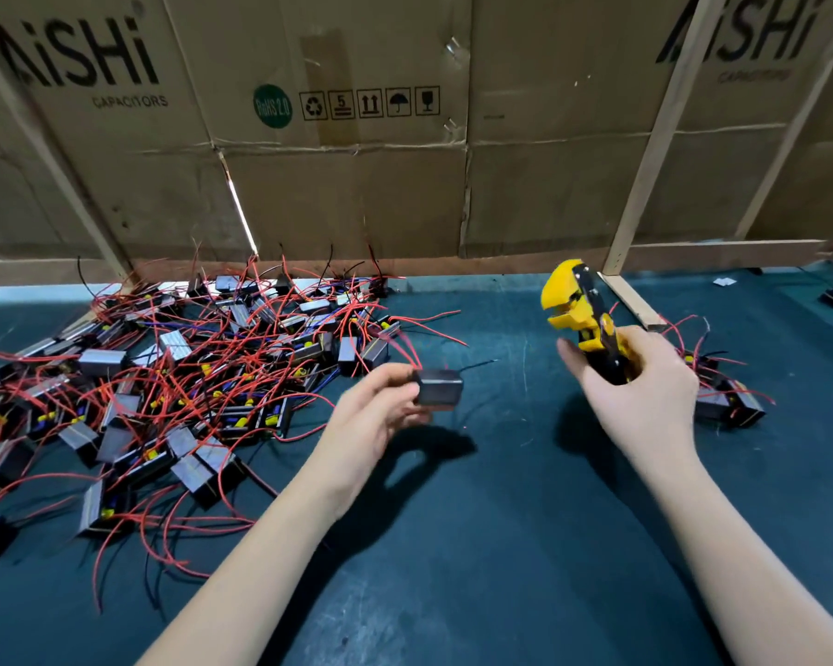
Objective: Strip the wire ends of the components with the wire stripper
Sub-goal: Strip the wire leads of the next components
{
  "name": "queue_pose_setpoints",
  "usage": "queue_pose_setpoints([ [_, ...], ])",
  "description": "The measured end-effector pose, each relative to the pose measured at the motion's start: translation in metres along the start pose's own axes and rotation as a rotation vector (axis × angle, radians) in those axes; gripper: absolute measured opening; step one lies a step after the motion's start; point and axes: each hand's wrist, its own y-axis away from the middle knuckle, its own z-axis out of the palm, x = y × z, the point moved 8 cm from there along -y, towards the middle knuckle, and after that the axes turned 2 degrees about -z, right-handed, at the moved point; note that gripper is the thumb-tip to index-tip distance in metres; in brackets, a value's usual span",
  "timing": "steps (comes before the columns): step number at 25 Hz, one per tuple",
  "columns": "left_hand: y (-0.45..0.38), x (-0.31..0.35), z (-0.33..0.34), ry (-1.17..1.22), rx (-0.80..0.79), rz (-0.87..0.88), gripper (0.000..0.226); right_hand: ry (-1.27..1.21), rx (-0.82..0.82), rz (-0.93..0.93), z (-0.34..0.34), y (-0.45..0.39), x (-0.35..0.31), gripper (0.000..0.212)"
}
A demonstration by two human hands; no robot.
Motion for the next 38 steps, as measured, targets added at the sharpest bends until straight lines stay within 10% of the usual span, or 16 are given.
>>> queue_pose_setpoints([
  [4, 0.001, -0.005, 0.004, -0.448, -0.076, 0.030, 0.024, -0.233, -0.209, 0.117, 0.030, 0.012, 0.001, 0.038],
  [12, 0.006, -0.004, 0.011, -0.235, -0.215, 0.026, 0.031, -0.222, -0.395, 0.156, 0.047, 0.019, 0.008, 0.044],
  [15, 0.013, -0.006, 0.022, -0.211, -0.344, 0.002, 0.018, -0.244, -0.402, 0.155, 0.047, 0.017, 0.007, 0.034],
  [20, 0.016, -0.004, 0.023, -0.964, -0.014, 0.191, 0.034, -0.179, -0.377, 0.079, 0.046, 0.015, 0.004, 0.048],
  [29, 0.029, -0.003, 0.061, -1.070, -0.325, 0.457, 0.011, -0.110, -0.345, 0.022, 0.043, 0.016, 0.001, 0.051],
  [38, 0.006, 0.002, 0.009, -0.307, -0.007, 0.176, 0.002, 0.480, -0.079, -0.307, 0.017, 0.011, -0.017, 0.043],
])
